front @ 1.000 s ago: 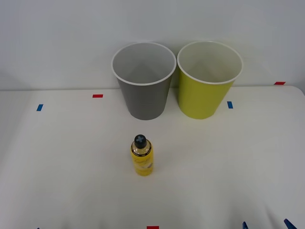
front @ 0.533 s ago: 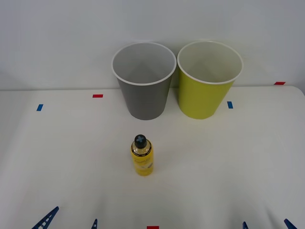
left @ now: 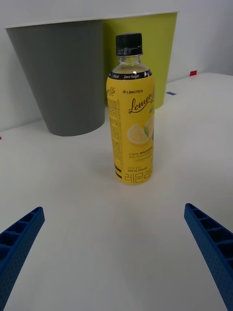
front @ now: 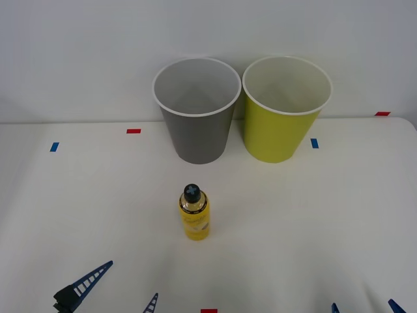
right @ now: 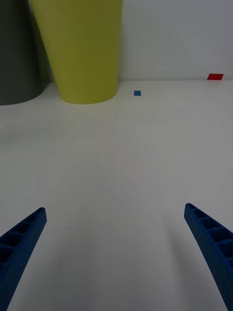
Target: Put cans in the gray bin and PET bottles in the light green bin.
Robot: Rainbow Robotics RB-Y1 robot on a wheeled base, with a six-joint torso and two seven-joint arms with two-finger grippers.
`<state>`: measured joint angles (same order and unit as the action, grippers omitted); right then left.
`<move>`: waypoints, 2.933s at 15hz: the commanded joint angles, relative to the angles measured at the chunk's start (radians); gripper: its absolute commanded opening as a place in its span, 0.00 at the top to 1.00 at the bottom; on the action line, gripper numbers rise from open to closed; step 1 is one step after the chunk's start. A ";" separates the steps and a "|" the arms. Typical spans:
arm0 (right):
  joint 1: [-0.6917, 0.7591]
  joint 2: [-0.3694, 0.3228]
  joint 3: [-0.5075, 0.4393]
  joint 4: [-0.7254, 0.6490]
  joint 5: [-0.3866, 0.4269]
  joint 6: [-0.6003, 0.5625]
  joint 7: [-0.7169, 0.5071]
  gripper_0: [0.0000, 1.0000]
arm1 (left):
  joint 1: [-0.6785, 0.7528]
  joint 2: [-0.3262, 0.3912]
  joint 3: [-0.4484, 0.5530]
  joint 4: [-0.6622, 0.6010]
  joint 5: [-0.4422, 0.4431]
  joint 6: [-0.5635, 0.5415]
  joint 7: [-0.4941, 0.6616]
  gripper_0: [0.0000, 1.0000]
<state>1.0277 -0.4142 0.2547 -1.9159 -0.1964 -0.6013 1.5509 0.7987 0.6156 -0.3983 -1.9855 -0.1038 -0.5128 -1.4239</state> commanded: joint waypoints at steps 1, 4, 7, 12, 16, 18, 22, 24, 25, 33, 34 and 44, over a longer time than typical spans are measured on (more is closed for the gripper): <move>0.000 0.000 0.000 0.000 0.000 0.000 0.000 0.01 | -0.042 0.012 -0.053 0.002 0.016 0.002 -0.006 0.00; 0.000 0.000 0.000 0.000 0.000 0.000 0.000 0.01 | -0.111 0.050 -0.102 0.002 0.024 0.040 -0.013 0.00; 0.000 0.000 0.000 0.000 0.000 0.000 0.000 0.01 | -0.188 0.053 -0.105 0.002 0.004 0.117 -0.018 0.00; 0.000 0.000 0.000 0.000 0.000 0.000 0.000 0.01 | -0.326 0.024 -0.160 0.002 0.064 0.220 -0.013 0.00; 0.000 0.000 0.000 0.000 0.000 0.000 0.000 0.01 | -0.386 0.000 -0.201 0.002 0.087 0.266 -0.017 0.00; 0.000 0.000 0.000 0.000 0.000 0.000 0.000 0.01 | -0.400 -0.011 -0.201 0.002 0.085 0.284 -0.015 0.00; 0.000 0.000 0.000 0.000 0.000 0.000 0.000 0.02 | -0.450 -0.022 -0.194 0.002 0.124 0.327 -0.017 0.00; 0.000 0.000 0.000 0.000 0.000 0.000 0.000 0.01 | -0.477 -0.033 -0.195 0.002 0.125 0.355 -0.017 0.00; 0.000 0.000 0.000 0.000 0.000 0.000 0.000 0.01 | -0.490 -0.037 -0.195 0.002 0.127 0.362 -0.013 0.00; 0.000 0.000 0.000 0.000 0.000 0.000 0.000 0.01 | -0.573 -0.085 -0.226 0.002 0.130 0.473 -0.012 0.00; 0.000 0.000 0.000 0.000 0.000 0.000 0.000 0.02 | -0.585 -0.086 -0.234 0.002 0.131 0.485 -0.009 0.00; 0.000 0.000 0.000 0.000 0.000 0.000 0.000 0.01 | -0.628 -0.119 -0.238 0.002 0.131 0.545 -0.003 0.00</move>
<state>1.0277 -0.4142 0.2547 -1.9159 -0.1964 -0.6013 1.5508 0.1716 0.5030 -0.6364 -1.9833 0.0274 0.0306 -1.4285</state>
